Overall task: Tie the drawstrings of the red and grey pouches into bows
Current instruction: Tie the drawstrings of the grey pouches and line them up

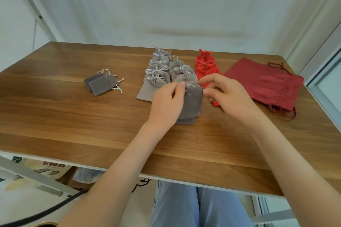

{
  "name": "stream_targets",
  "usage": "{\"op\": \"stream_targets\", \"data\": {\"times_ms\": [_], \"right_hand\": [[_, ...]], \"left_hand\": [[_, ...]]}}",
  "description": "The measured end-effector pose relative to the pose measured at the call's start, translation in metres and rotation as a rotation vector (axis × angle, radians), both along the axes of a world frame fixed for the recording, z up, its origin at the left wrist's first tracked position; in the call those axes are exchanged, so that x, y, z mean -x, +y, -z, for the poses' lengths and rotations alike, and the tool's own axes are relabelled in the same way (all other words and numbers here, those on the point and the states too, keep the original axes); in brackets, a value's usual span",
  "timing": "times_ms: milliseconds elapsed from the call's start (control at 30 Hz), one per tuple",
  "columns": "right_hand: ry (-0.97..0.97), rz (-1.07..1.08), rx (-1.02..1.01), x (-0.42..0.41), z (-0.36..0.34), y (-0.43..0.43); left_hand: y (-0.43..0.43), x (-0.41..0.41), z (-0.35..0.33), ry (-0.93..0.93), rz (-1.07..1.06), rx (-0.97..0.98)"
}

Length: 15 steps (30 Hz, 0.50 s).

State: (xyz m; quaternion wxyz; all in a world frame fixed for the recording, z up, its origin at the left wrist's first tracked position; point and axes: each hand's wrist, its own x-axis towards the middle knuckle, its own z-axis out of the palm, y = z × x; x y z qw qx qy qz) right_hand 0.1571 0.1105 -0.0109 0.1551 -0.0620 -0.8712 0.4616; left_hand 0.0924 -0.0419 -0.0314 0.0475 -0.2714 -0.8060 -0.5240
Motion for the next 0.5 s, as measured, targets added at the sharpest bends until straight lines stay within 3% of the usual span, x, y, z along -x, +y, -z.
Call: {"op": "stream_targets", "data": {"times_ms": [133,333,500], "right_hand": [[-0.001,0.067,0.035,-0.008,0.001,0.013],[0.093,0.024,0.06,-0.011,0.0,0.012],[0.06,-0.022,0.037,-0.01,-0.009,-0.001]], "left_hand": [[-0.004,-0.001,0.002,-0.147,0.001,-0.079],[0.002,-0.012,-0.004,-0.093,0.071,-0.026],[0.012,-0.016,-0.013,-0.073,0.092,-0.119]]}}
